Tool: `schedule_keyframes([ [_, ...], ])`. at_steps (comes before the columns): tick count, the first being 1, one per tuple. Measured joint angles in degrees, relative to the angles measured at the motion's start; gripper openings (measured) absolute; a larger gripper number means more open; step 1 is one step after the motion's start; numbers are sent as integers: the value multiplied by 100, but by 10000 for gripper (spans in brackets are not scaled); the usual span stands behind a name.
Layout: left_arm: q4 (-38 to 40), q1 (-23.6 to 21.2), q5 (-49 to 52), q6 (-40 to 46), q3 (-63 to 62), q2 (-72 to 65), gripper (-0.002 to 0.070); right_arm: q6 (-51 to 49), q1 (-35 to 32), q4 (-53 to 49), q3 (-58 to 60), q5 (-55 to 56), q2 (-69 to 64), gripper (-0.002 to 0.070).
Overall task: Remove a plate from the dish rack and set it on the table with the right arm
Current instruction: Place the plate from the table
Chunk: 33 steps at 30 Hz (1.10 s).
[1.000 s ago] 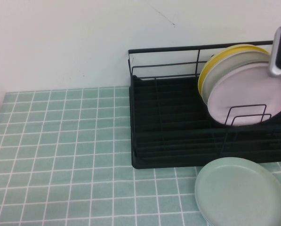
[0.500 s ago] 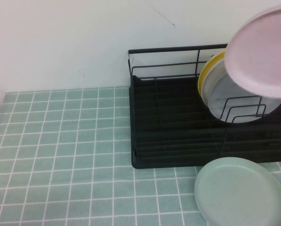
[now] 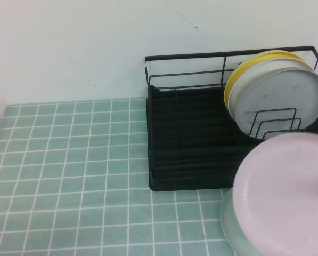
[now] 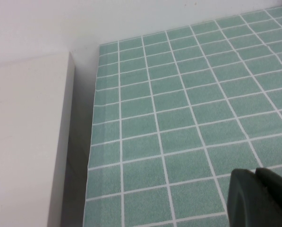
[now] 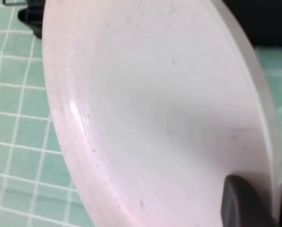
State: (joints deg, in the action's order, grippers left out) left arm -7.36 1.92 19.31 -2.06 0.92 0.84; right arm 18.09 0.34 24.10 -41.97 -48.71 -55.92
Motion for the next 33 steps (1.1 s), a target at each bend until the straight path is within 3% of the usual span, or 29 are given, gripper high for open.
schedule_keyframes([
  [4, 0, 0, 0, 0, 0, 0, -3, 224, 0, 584, 548, 526, -374, 73],
  [13, 0, 0, 0, 0, 0, 0, -3, 765, 0, 1245, 592, 1178, -1554, 73],
  [33, 0, 0, 0, 0, 0, 0, -3, 1066, 0, 1531, 592, 1510, -2506, 84],
])
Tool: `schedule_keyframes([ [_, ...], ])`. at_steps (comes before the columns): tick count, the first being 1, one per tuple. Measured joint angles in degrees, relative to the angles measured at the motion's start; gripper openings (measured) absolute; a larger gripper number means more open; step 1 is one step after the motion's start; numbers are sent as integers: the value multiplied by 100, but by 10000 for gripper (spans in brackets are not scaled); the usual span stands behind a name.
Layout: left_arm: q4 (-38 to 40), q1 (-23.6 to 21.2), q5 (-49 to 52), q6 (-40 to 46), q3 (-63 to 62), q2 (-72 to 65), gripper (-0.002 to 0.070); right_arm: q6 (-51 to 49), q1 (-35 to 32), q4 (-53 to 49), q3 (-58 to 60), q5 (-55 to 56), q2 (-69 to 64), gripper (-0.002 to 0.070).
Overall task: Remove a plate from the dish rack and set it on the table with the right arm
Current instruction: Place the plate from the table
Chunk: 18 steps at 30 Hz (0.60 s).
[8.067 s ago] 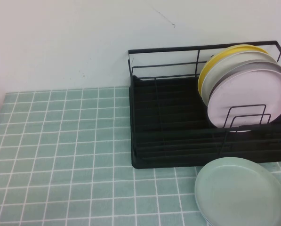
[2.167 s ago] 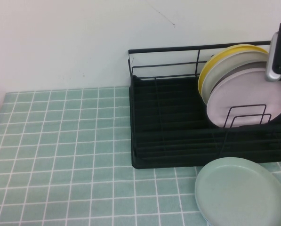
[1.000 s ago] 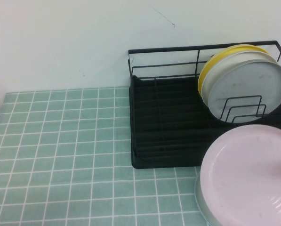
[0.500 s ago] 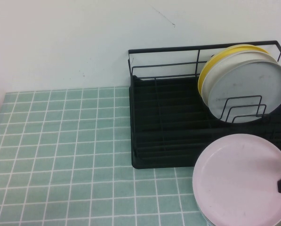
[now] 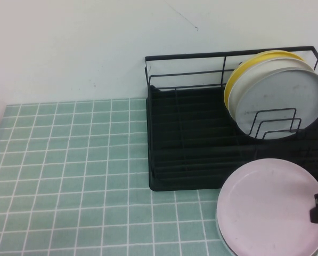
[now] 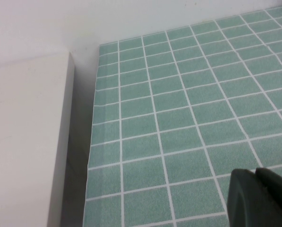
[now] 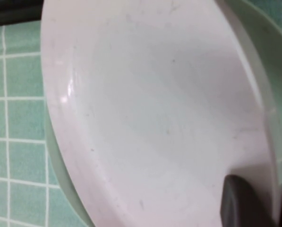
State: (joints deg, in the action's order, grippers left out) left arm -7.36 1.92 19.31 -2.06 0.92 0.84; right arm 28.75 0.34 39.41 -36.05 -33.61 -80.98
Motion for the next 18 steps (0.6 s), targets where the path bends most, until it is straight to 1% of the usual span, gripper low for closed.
schedule_keyframes([
  [1, 0, 0, 0, 0, 0, 0, -3, -1, 0, 0, 0, 0, 0, 99],
  [3, 0, 0, 0, 0, 0, 0, -3, 12, 0, 0, 0, -28, 0, 153],
  [7, 0, 0, 0, 0, 0, 0, -3, 31, 0, 0, 0, -69, 14, 326],
  [9, 0, 0, 0, 0, 0, 0, -3, 31, 0, -10, 0, -97, 110, 383],
  [11, 0, 0, 0, 0, 0, 0, -3, 31, 0, -61, 0, -118, 311, 414],
  [13, 0, 0, 0, 0, 0, 0, -3, -17, 0, -189, 0, -144, 591, 428],
  [18, 0, 0, 0, 0, 0, 0, -3, -420, 0, -775, -19, -505, 1535, 435],
])
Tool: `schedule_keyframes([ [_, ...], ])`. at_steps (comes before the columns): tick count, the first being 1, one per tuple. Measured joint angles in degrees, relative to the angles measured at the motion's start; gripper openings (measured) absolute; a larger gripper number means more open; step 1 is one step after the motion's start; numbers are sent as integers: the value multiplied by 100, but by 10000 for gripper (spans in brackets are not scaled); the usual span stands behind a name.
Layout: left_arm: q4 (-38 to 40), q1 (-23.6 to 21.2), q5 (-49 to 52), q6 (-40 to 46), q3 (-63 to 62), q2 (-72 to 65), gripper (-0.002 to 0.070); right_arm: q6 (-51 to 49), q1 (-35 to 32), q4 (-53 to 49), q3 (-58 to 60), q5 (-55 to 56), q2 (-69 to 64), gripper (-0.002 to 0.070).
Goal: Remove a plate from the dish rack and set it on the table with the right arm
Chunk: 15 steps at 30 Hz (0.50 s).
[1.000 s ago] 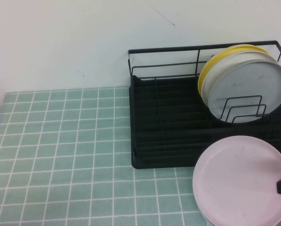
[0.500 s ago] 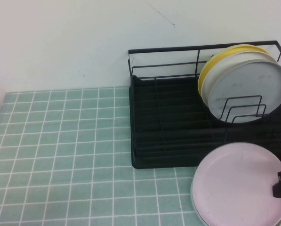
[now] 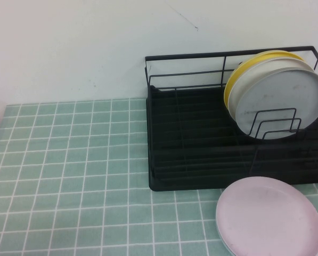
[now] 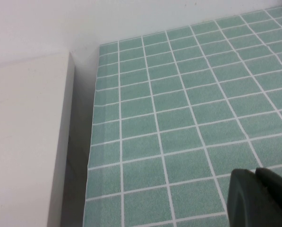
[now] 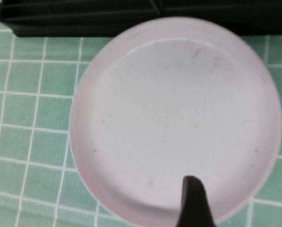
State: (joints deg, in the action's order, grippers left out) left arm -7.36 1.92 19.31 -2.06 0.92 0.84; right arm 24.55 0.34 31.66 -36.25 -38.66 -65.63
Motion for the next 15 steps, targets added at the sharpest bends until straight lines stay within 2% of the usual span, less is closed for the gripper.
schedule_keyframes([
  [4, 0, 0, 0, 0, 0, 0, -3, -403, 0, -546, -61, -461, 895, 434],
  [7, 0, 0, 0, 0, 0, 0, -3, -498, 0, -720, -84, -791, 1487, 403],
  [9, 0, 0, 0, 0, 0, 0, -3, -498, 0, -753, -84, -995, 1834, 335],
  [13, 0, 0, 0, 0, 0, 0, -3, -355, 0, -790, -84, -1354, 2496, 111],
  [15, 0, 0, 0, 0, 0, 0, -3, -327, 0, -811, -84, -1454, 2733, 50],
])
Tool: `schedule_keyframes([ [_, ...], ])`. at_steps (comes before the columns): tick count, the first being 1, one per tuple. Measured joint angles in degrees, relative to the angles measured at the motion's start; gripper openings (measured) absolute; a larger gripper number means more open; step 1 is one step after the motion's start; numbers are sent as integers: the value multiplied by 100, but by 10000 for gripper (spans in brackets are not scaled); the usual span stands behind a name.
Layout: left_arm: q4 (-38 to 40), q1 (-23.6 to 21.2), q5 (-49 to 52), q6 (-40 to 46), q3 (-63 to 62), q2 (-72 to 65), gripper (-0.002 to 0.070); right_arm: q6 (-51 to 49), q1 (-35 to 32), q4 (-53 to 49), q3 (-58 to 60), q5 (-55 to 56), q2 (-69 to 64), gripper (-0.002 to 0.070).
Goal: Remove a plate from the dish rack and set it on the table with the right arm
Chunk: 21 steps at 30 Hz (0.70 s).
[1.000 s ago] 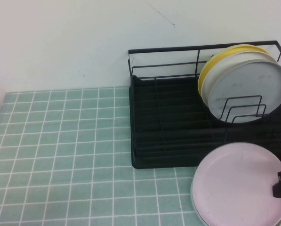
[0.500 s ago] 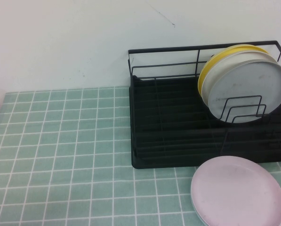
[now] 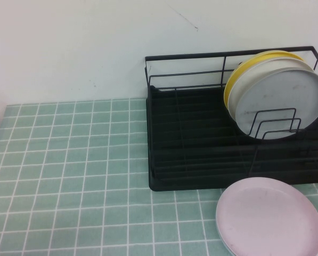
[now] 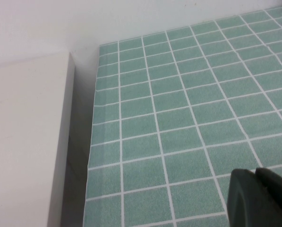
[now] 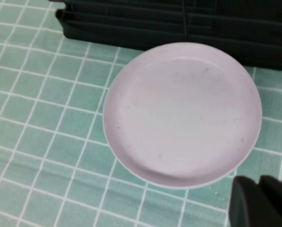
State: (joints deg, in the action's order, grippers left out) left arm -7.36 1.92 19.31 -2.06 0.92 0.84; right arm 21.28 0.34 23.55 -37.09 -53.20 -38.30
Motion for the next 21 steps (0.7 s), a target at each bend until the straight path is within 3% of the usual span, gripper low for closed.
schedule_keyframes([
  [4, 0, 0, 0, 0, 0, 0, -3, 37, 0, 10, 0, -135, 322, 8],
  [13, 0, 0, 0, 0, 0, 0, -3, 144, 0, -331, 0, 25, 410, -1],
  [21, 0, 0, 0, 0, 0, 0, -3, 560, 0, -1067, 1161, 2260, 1220, -1],
])
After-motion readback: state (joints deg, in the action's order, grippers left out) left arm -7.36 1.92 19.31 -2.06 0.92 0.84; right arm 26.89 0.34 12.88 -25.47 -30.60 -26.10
